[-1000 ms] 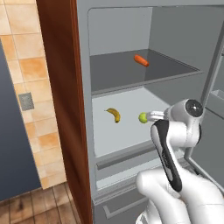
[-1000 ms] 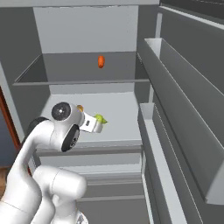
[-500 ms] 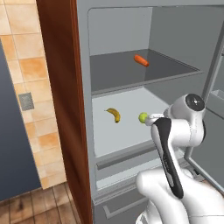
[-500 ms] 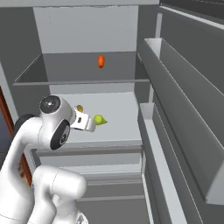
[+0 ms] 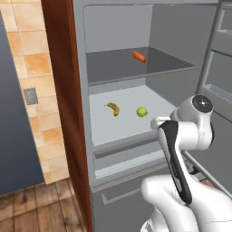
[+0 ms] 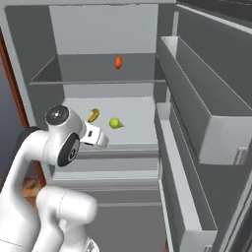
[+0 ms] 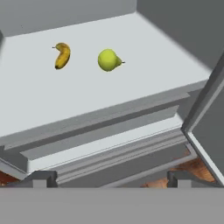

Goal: Place the pear in the correct fridge rack based on whether it is a fruit or vegetable. Finally, close the fridge door.

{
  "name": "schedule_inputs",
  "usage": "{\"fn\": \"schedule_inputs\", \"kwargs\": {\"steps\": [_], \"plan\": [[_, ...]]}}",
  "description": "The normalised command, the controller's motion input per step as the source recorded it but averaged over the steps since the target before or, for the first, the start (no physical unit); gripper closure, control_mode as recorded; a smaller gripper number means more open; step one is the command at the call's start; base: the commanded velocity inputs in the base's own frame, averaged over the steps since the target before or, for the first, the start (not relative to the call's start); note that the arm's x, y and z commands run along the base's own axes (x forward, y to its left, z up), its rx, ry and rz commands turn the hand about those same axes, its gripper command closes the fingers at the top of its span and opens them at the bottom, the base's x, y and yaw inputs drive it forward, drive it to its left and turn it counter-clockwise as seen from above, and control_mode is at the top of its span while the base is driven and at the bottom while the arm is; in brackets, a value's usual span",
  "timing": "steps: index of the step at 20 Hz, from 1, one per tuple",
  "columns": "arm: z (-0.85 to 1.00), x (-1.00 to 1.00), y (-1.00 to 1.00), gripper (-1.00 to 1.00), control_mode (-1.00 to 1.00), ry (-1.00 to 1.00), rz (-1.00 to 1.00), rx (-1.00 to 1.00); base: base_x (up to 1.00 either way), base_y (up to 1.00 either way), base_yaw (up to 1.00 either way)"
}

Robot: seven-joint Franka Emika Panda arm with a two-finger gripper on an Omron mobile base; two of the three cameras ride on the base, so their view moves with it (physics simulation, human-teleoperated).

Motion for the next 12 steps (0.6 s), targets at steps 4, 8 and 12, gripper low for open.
{"fn": "schedule_inputs", "kwargs": {"steps": [4, 8, 12], "plan": [[0.00, 0.00, 0.00, -1.00, 1.00, 0.00, 0.00, 0.00, -0.71, 0.00, 0.17], [0.00, 0.00, 0.00, -1.00, 1.00, 0.00, 0.00, 0.00, -0.59, 0.06, 0.13], [0.00, 0.00, 0.00, -1.00, 1.00, 0.00, 0.00, 0.00, -0.48, 0.34, 0.03]]}}
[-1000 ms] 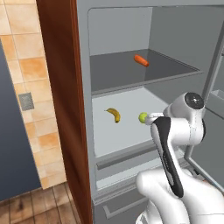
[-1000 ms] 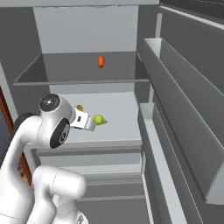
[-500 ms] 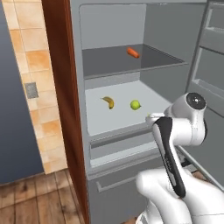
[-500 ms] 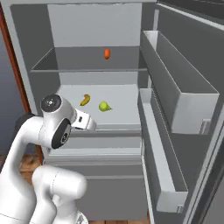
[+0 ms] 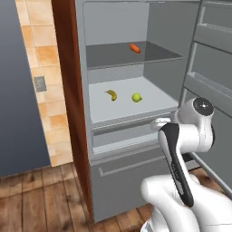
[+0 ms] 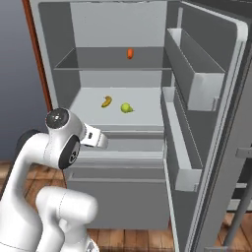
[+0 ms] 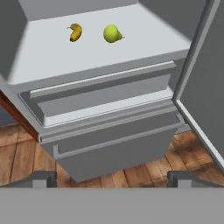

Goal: Place the pear in the correct fridge rack based on whether it is a fruit or vegetable. Finally, close the fridge door.

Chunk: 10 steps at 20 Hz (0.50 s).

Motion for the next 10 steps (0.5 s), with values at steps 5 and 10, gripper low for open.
{"fn": "schedule_inputs", "kwargs": {"steps": [5, 10], "plan": [[0.00, 0.00, 0.00, -1.00, 1.00, 0.00, 0.00, 0.00, -0.33, 0.43, 0.00], [0.00, 0.00, 0.00, -1.00, 1.00, 0.00, 0.00, 0.00, -0.67, 0.06, 0.00]]}}
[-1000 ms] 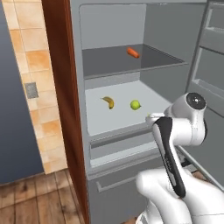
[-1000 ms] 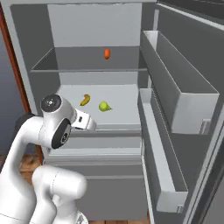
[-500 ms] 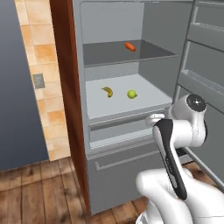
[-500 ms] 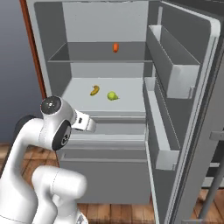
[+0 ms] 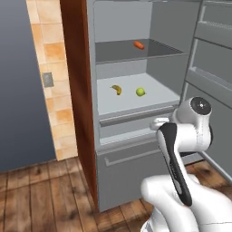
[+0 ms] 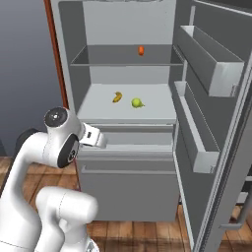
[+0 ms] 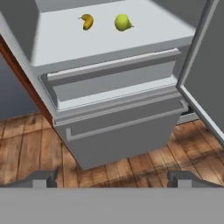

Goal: Place the pear in the correct fridge rack based on whether it is a fruit or vegetable. Finally, close the fridge door.

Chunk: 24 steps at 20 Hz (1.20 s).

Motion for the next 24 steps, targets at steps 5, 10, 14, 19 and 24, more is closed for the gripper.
{"fn": "schedule_inputs", "kwargs": {"steps": [5, 10, 14, 19, 24], "plan": [[0.00, 0.00, 0.00, -1.00, 1.00, 0.00, 0.00, 0.00, -0.66, 0.00, 0.00], [0.00, 0.00, 0.00, -1.00, 1.00, 0.00, 0.00, 0.00, -0.23, 0.00, 0.00], [0.00, 0.00, 0.00, -1.00, -1.00, 0.00, 0.00, 0.00, 0.00, 0.00, 0.00], [0.00, 0.00, 0.00, -1.00, -1.00, 0.00, 0.00, 0.00, 0.00, 0.00, 0.00], [0.00, -0.75, -0.53, -1.00, -1.00, -0.06, -0.08, 0.00, 0.00, 0.00, 0.00]]}}
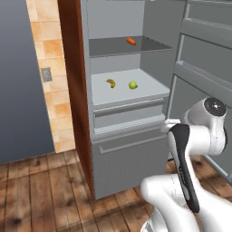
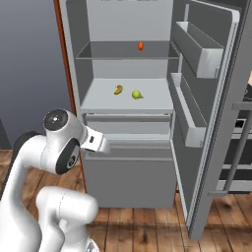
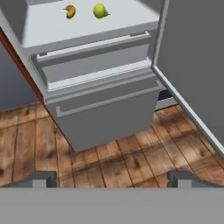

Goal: Place the pear in the correct fridge rack based on whether it is a fruit or vegetable. Finally, close the fridge door.

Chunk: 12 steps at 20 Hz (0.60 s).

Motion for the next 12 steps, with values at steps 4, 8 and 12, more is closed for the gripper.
{"fn": "schedule_inputs", "kwargs": {"steps": [4, 8, 12], "plan": [[0.00, -1.00, -1.00, -1.00, -1.00, -0.10, -0.19, 0.04, 0.00, 0.00, 0.00], [0.00, -0.92, -1.00, -1.00, -1.00, -0.09, -0.22, 0.03, 0.00, 0.00, 0.00], [0.00, -0.93, -1.00, -1.00, -1.00, -0.09, -0.22, 0.04, 0.00, 0.00, 0.00]]}}
